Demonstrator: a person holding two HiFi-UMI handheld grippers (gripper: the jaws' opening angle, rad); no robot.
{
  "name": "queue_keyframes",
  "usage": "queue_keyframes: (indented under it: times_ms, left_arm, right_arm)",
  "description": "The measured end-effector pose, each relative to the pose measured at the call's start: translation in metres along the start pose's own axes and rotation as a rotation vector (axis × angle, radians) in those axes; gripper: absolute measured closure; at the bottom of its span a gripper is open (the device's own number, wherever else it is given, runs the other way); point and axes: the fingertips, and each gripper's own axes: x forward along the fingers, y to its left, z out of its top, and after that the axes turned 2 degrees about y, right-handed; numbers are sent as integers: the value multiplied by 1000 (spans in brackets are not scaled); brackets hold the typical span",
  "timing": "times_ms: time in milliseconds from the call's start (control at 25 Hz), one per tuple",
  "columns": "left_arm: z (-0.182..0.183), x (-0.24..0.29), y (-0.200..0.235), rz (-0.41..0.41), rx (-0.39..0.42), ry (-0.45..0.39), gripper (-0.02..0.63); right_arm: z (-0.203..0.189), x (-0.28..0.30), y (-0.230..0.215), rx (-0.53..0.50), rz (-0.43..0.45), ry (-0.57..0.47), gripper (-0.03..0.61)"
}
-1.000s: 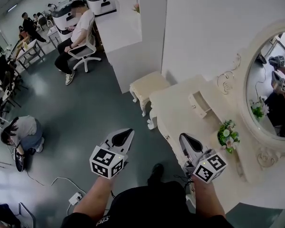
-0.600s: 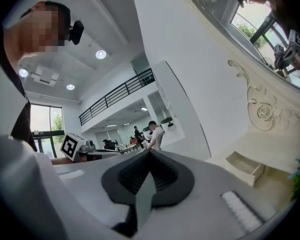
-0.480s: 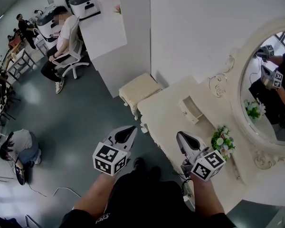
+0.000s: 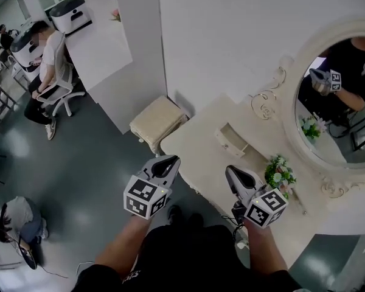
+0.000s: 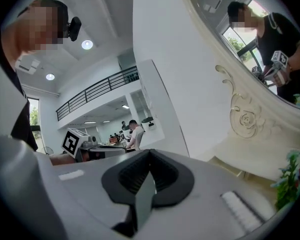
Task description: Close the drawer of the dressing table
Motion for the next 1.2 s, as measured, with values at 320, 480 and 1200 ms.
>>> queue_keyframes:
  times_ms: [320,480,1200]
  left_arm:
    - [1,44,-7,-152,72,48,586]
    - [-6,77,-21,-205,87,94,557]
    - [-68,223,-46,-231,123,328,495]
  right_arm:
    - [-4,-5,-19,28,-157,-23,568]
    - [-6,-8,-39,25,-209,-17,568]
    - [-29,-10,-119,90,-202,32,538]
